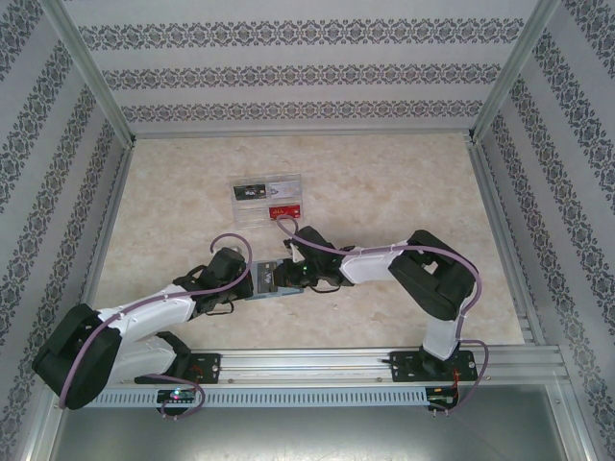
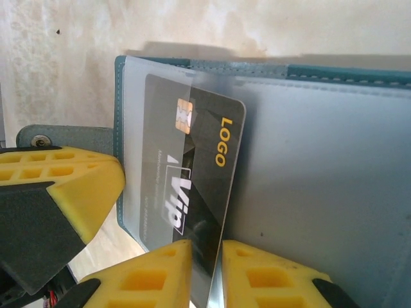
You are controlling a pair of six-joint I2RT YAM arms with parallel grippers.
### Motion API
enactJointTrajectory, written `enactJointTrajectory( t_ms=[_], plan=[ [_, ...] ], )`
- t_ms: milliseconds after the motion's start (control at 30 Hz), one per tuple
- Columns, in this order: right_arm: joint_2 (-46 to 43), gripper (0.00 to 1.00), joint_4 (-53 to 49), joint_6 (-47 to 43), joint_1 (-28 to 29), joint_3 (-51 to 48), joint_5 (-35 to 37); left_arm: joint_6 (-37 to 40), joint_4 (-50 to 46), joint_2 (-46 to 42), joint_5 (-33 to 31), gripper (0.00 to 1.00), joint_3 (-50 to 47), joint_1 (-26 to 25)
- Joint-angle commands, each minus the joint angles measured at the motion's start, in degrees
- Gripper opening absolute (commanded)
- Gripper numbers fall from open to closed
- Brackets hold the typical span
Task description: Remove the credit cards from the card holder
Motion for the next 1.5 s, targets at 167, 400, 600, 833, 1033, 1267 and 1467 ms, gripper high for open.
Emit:
enactJointTrajectory(
  t_ms=[167,400,600,833,1033,1267,1467],
  plan=[
    [2.0,0.08,1.8,1.5,-0.3,1.1,-0.3,-0.4,-2.7,0.8,-0.3,0.0,0.2,0.5],
    [0.2,0.0,2.3,2.2,-1.4,-2.2,0.4,-0.2,-3.5,0.3,-1.1,0.0,0.2,0.5],
    [-2.4,0.0,3.5,2.7,-2.4,-6.0,1.2,-0.2,-3.6,0.1,-1.2,0.0,0.2,0.5],
    [-6.8,0.0,3.4,1.7,-4.3,-9.8,1.3,0.0,-4.5,-0.6,-1.2,0.0,0.5,0.5],
    [-12.2,0.0,0.8,-0.4,-5.8,-11.7,1.6,0.1,-5.3,-2.3,-0.8,0.0,0.7,0.6],
    [-19.1,0.0,-9.4,-8.5,-5.9,-8.2,5.0,0.7,-8.0,-8.2,-0.6,0.0,1.8,0.6],
    [-21.4,0.0,-23.3,-22.4,-5.3,1.6,10.1,1.3,-11.2,-15.3,-1.6,0.3,2.2,0.6]
  ],
)
